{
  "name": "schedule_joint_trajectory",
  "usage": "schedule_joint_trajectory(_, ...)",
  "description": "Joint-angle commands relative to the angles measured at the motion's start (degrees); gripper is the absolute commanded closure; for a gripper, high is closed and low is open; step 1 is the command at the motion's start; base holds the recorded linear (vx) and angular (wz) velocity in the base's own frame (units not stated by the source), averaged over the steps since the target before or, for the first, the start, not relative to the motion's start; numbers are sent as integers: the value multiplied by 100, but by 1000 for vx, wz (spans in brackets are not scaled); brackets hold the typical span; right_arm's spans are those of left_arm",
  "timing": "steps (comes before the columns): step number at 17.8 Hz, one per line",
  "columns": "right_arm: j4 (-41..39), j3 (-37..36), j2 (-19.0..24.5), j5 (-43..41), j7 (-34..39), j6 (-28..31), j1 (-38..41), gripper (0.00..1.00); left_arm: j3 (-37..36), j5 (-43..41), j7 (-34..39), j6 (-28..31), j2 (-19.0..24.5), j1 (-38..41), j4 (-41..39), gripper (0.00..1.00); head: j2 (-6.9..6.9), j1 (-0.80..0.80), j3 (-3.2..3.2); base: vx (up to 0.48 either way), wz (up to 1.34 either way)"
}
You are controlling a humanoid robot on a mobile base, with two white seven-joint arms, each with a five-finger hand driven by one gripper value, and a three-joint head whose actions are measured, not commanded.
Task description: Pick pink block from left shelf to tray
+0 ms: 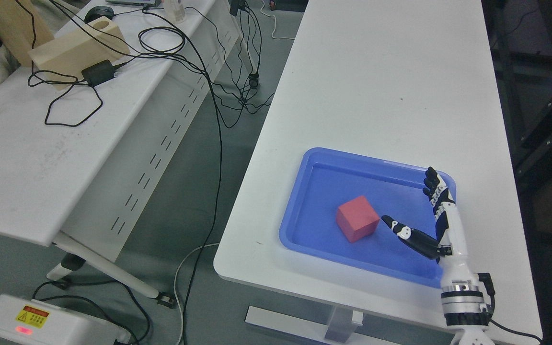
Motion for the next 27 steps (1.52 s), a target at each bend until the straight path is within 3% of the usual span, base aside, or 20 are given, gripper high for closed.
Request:
schedule_joint_trajectory(1, 0, -170, -95, -261, -4, 56, 6, 0, -3, -9, -1, -5, 100, 35, 0, 0, 0, 0, 0, -72, 0)
schedule_joint_trajectory(27, 9, -170, -95, -376, -4, 206, 23, 0, -3, -9, -1, -5, 100, 35, 0, 0, 0, 0, 0, -163, -60)
